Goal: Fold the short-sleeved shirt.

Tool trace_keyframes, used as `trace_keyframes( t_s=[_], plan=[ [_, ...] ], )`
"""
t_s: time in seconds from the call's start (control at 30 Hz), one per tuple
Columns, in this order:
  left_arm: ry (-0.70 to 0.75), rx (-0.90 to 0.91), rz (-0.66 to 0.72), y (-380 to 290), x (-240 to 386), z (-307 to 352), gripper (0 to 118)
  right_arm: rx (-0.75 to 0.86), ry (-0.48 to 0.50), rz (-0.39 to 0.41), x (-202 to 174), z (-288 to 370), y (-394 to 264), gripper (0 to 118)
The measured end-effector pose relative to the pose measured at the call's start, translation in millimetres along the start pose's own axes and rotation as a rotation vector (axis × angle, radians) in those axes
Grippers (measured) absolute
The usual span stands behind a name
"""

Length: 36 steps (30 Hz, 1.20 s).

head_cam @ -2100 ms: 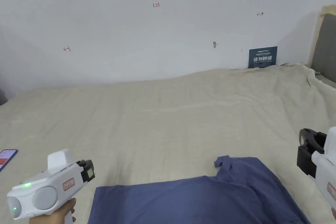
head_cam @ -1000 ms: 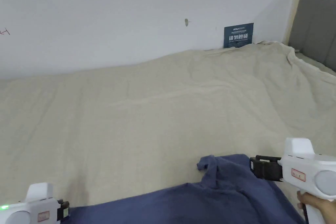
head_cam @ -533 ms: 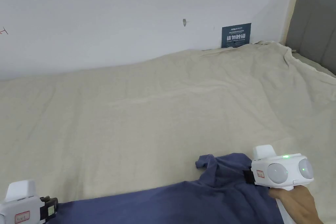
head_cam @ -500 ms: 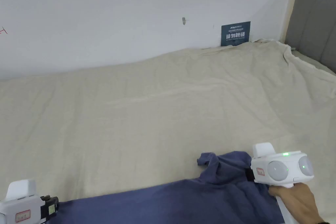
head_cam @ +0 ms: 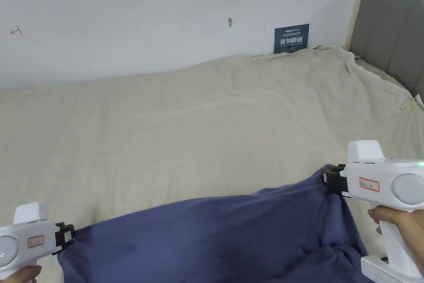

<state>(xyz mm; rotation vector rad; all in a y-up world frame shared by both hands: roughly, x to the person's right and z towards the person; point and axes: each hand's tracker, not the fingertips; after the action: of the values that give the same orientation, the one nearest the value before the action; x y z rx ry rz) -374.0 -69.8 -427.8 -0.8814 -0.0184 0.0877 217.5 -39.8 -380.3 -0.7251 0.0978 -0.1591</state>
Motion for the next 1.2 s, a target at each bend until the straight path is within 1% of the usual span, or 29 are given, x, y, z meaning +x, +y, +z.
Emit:
trace_keyframes(
  t_s=[0.07, 0.13, 0.2, 0.27, 0.4, 0.57, 0.77, 0.8, 0.87, 1.0, 1.1, 1.17, 1.2],
  plan=[
    [0.000, 0.011, 0.009, -9, -3, 16, 0, 0.029, 0.047, -0.040, 3, 26, -8, 2],
    [0.006, 0.019, 0.011, -19, -6, 32, 0, 0.045, 0.063, -0.068, 7, 49, -20, 2],
    [0.024, 0.028, 0.011, -32, -8, 51, 0, 0.059, 0.058, -0.069, 3, 74, -35, 2],
    [0.012, 0.035, 0.024, -46, -12, 67, 0, 0.066, 0.067, -0.077, 2, 92, -52, 2],
    [0.012, 0.027, 0.043, -80, -16, 84, 0, 0.045, 0.057, -0.073, 7, 109, -87, 2],
    [0.020, -0.038, 0.065, -131, -15, 75, 0, -0.035, 0.015, -0.062, 8, 105, -138, 2],
    [0.058, -0.102, 0.061, -184, -11, 57, 0, -0.163, -0.089, -0.071, 19, 81, -189, 2],
    [0.061, -0.109, 0.060, -190, -23, 42, 0, -0.180, -0.095, -0.079, 20, 76, -195, 2],
    [0.075, -0.120, 0.056, -199, -25, 36, 0, -0.213, -0.121, -0.090, 22, 66, -205, 2],
    [0.088, -0.131, 0.047, -206, -29, 29, 0, -0.269, -0.177, -0.079, 18, 48, -217, 2],
    [0.103, -0.128, 0.053, -202, -28, 28, 0, -0.282, -0.196, -0.079, 15, 44, -218, 2],
    [0.124, -0.138, 0.052, -198, -25, 29, 13, -0.269, -0.202, -0.092, 2, 56, -215, 4],
    [0.121, -0.139, 0.049, -198, -21, 32, 22, -0.260, -0.201, -0.100, 0, 61, -211, 8]
  ],
)
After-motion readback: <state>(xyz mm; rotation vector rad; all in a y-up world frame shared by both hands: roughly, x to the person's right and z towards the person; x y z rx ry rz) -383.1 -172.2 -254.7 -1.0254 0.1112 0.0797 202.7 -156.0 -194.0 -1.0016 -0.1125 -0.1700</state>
